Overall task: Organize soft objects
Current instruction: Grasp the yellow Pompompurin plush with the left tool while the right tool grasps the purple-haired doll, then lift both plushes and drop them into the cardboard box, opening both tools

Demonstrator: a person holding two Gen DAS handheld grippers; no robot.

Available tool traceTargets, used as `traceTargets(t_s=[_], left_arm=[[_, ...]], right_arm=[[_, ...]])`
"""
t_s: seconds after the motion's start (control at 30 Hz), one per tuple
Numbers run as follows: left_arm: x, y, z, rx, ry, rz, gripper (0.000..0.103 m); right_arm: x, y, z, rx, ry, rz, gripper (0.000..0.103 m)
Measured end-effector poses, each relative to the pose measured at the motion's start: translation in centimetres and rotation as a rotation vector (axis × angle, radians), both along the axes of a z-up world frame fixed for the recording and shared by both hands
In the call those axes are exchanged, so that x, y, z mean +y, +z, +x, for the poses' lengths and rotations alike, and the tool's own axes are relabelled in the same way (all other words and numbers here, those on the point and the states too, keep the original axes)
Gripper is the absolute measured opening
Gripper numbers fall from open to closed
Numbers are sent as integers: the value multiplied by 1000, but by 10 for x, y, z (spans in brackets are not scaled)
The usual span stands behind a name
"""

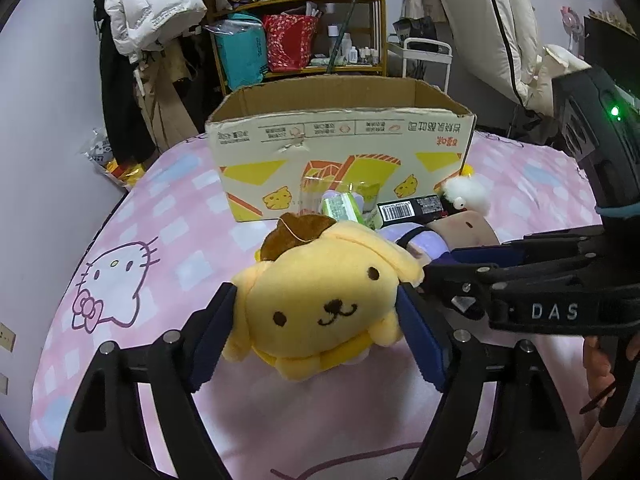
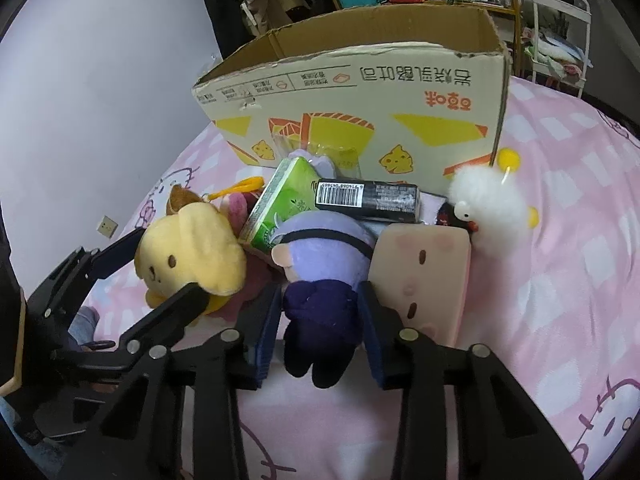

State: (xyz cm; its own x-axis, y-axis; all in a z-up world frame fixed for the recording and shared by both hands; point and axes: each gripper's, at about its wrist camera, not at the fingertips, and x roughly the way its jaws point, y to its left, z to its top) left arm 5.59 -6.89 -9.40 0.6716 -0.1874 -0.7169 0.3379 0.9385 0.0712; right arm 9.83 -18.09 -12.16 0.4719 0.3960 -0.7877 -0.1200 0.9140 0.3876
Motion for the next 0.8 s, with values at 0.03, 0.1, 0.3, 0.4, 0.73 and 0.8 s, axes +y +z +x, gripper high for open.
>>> traceTargets(t_s=[0.03,0.1,0.3,0.4,0.73,0.8], left_arm=[[2,0,-1,-1,3,-1,78],[5,2,-3,-4,9,-8,77],[9,21,-20,-96,10,-2,77],[11,30,-28,-130,10,-3,77],[27,63,-56,-274,53,-13,77],[29,69,-60,-304,62,-3,77]], right_arm=[[-2,1,-1,-8,-14,6,38],[-6,5,-3,-20,-35,25,37],[-9,17,-14,-59,-78,32,37],[-9,26,-21,-89,-87,28,37],[-16,76,-58,-320,-149,-12,37],[-15,89,-67,-397,-172,-36,37]])
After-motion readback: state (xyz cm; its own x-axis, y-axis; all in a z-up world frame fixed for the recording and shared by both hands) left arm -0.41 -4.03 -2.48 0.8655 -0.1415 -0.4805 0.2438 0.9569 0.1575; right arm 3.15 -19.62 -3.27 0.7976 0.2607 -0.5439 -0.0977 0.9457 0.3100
